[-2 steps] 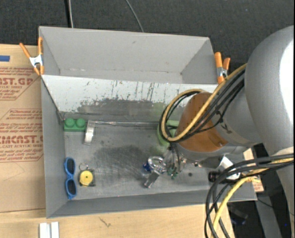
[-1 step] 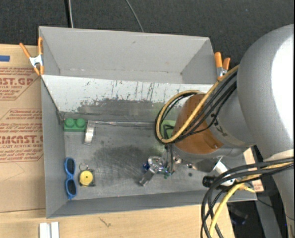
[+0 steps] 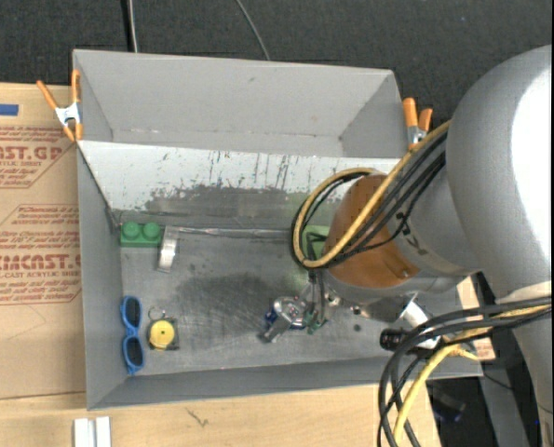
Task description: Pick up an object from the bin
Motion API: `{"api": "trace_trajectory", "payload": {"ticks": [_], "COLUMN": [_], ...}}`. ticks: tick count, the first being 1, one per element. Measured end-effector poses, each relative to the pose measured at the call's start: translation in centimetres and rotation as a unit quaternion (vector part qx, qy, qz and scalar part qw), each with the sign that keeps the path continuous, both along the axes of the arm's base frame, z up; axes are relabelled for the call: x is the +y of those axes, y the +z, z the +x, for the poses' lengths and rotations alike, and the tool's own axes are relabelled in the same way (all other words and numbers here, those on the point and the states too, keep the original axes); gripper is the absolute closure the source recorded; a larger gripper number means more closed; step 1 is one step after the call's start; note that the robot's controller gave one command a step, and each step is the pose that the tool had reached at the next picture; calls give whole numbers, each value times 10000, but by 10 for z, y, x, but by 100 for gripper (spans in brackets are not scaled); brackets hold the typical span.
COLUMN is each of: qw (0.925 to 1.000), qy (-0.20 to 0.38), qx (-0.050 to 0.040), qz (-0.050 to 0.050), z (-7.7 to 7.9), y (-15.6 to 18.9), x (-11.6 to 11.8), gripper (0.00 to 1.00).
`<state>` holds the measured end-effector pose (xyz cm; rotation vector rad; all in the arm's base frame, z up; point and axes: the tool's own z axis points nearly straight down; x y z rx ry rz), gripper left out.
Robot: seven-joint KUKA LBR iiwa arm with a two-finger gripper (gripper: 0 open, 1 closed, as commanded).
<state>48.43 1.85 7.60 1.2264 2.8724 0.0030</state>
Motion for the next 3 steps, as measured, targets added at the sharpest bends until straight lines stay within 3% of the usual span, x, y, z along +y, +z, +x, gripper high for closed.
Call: {"api": "trace_trajectory", "payload": {"ticks": [1, 3], "qw": [10000, 10000], "qy": [5, 15], "qx": [73, 75], "qz": [27, 27], "z": [1, 2], "y": [45, 110], "x": [0, 1], "gripper": [100, 100]}}
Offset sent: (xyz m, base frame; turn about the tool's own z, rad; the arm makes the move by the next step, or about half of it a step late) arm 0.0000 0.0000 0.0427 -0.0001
